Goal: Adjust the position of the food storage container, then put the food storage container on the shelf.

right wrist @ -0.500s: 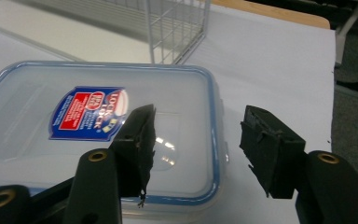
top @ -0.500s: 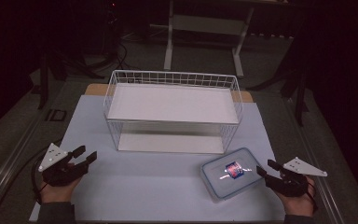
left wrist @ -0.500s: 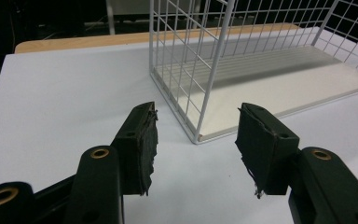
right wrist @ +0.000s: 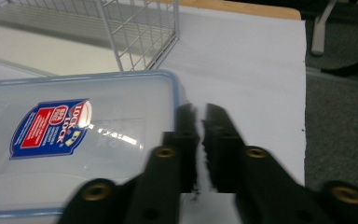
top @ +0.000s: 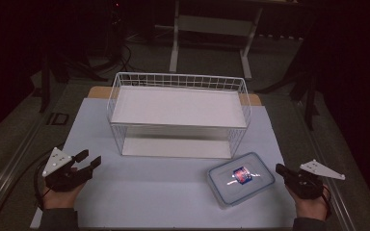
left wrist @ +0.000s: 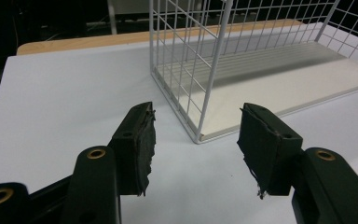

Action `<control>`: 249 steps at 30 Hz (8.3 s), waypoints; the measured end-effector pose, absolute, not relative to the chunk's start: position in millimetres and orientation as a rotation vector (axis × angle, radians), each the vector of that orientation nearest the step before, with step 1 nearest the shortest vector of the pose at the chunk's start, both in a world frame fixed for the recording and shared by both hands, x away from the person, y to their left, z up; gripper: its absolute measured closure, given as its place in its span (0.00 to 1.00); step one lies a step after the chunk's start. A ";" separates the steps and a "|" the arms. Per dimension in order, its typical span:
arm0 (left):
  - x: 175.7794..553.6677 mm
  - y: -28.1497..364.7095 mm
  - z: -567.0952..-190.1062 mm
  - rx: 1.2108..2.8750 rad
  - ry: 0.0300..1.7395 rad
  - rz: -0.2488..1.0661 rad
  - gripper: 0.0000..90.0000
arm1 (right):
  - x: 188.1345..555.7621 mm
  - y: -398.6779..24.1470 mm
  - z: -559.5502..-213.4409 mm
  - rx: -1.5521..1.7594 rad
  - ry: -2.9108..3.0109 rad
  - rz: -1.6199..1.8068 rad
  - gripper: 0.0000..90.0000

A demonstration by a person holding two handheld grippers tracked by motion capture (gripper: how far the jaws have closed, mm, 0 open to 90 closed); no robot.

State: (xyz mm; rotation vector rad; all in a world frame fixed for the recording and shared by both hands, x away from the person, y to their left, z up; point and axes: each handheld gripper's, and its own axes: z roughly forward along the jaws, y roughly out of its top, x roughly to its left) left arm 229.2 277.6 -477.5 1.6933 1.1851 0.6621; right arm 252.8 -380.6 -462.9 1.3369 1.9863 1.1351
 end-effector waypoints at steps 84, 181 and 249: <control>230.4 272.0 -476.6 1.702 1.168 0.669 0.48 | 246.6 -246.7 -474.5 0.931 2.585 1.164 1.00; 254.3 142.4 -511.7 1.843 1.101 -0.087 0.23 | 293.0 -231.4 -507.6 1.507 2.548 1.539 0.27; 248.7 173.7 -510.6 1.705 1.128 -0.353 0.60 | 273.2 -238.7 -499.7 1.489 2.600 1.724 0.60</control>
